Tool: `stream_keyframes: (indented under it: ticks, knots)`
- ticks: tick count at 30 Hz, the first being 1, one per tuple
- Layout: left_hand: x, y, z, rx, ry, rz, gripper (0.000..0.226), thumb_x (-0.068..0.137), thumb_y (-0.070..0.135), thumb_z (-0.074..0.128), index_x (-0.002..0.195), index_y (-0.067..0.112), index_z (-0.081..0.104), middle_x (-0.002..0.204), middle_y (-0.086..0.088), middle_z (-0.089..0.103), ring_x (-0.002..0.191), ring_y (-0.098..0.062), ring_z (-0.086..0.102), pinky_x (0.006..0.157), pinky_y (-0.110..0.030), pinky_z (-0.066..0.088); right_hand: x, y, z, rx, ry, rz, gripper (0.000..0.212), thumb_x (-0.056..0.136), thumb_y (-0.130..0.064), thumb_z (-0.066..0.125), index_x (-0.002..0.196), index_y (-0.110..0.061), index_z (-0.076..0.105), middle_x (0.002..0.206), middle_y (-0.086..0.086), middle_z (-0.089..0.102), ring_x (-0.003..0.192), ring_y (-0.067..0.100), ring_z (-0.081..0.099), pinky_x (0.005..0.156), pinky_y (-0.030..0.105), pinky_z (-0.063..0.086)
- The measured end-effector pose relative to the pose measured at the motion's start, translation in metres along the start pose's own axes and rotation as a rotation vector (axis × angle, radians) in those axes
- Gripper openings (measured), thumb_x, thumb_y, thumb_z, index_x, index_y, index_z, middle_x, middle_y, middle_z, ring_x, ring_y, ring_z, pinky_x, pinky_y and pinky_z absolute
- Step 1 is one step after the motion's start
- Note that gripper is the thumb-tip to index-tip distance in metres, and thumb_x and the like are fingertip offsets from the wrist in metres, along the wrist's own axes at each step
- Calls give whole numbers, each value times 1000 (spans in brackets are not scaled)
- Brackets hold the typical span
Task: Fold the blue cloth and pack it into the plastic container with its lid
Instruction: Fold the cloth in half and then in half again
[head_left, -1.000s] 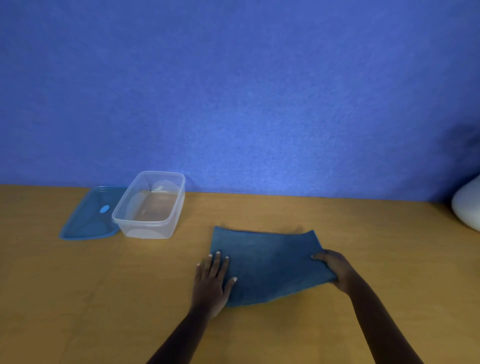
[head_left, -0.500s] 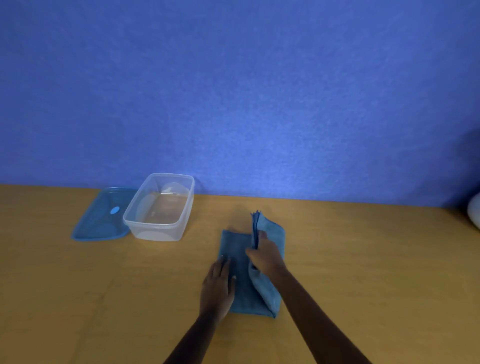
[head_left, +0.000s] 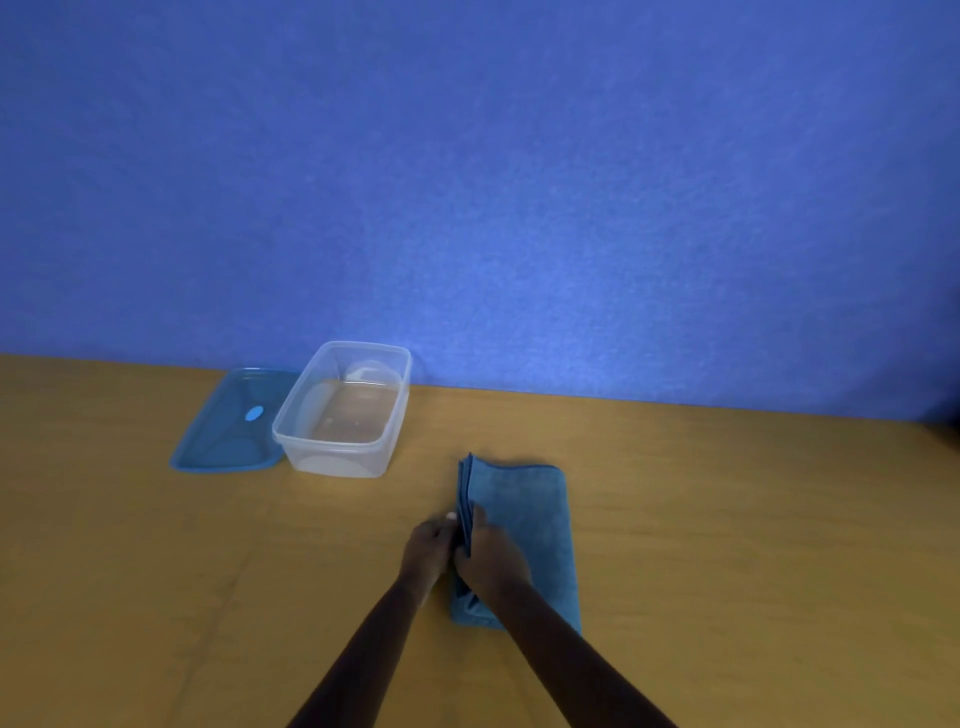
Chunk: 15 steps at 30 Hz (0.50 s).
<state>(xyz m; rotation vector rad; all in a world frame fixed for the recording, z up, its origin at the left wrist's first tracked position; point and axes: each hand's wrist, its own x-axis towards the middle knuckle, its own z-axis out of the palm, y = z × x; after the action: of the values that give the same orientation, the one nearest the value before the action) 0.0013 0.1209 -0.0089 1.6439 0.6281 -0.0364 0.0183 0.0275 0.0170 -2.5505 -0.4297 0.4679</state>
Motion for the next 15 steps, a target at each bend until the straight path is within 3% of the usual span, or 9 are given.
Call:
stream_keyframes:
  ticks: [4,7,9,12,15]
  knots:
    - [-2,6,1,-55,11,-43,36,98,25,45,83,0,67,73,-11,61,72,-21,56,69,-32,42,-2,1,6,54,6,-64,47,94,-27,43,137,-11,34,118,13,62,106,23,61,82,30,48]
    - [-2,10,3,-3,25,-25,35,94,24,52,66,6,61,66,-11,58,69,-22,55,70,-32,39,-4,6,5,190,3,-114,36,94,-20,45,129,-9,46,107,12,66,88,14,62,68,12,47]
    - [-1,11,5,53,46,-5,28,94,17,52,71,3,61,74,-16,60,77,-25,57,71,-31,39,-6,13,2,194,14,-152,27,94,-15,45,117,-7,56,102,14,67,75,7,55,58,4,43]
    - [-3,11,9,309,138,47,21,94,12,48,102,-2,61,105,-21,62,98,-32,59,78,-34,44,-10,28,-2,107,101,-198,25,94,-16,42,104,-9,64,103,11,67,84,12,60,74,20,49]
    - [-13,19,20,611,276,147,34,95,17,43,127,7,45,125,-15,51,111,-30,54,90,-39,46,-10,46,-5,-74,230,-210,31,96,-19,37,117,-14,59,120,3,58,109,14,55,89,24,45]
